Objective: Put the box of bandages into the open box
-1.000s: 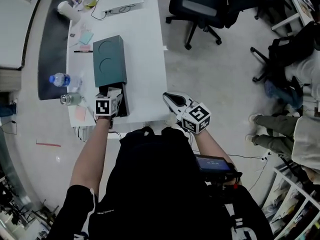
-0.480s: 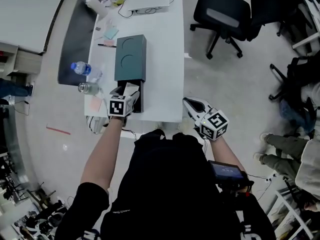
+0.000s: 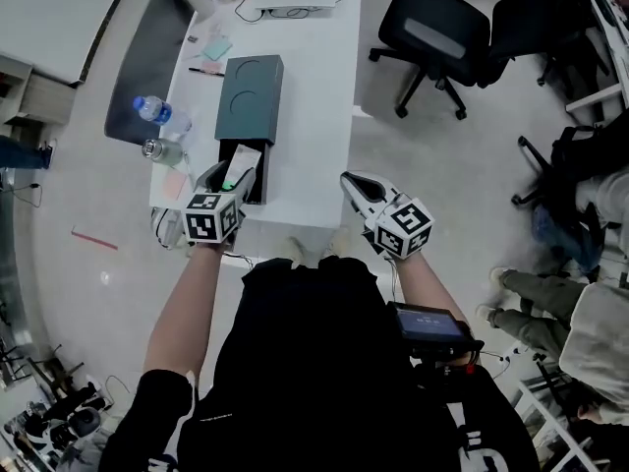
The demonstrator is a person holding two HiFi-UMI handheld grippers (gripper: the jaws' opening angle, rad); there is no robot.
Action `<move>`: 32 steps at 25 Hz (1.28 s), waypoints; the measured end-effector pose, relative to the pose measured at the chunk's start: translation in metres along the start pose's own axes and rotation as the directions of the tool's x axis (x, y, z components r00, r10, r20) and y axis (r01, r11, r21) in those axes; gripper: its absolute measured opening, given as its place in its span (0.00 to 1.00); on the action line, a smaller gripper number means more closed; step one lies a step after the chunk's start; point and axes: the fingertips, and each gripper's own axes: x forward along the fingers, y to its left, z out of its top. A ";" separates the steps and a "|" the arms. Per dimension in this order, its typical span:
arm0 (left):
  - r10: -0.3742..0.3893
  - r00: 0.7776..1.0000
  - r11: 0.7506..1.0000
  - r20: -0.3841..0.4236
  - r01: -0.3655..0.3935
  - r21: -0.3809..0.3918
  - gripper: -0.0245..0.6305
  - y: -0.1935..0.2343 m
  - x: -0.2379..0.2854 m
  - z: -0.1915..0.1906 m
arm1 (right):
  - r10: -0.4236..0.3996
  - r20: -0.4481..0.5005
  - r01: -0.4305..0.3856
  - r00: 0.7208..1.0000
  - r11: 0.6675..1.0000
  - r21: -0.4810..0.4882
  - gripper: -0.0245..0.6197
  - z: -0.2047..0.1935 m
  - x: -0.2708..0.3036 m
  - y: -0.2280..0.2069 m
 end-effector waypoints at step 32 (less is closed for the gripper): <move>-0.156 0.934 0.979 0.320 0.189 -0.076 0.05 -0.012 -0.146 -0.098 | -0.051 -0.017 0.048 0.999 0.992 -0.120 0.08 -0.036 -0.004 0.139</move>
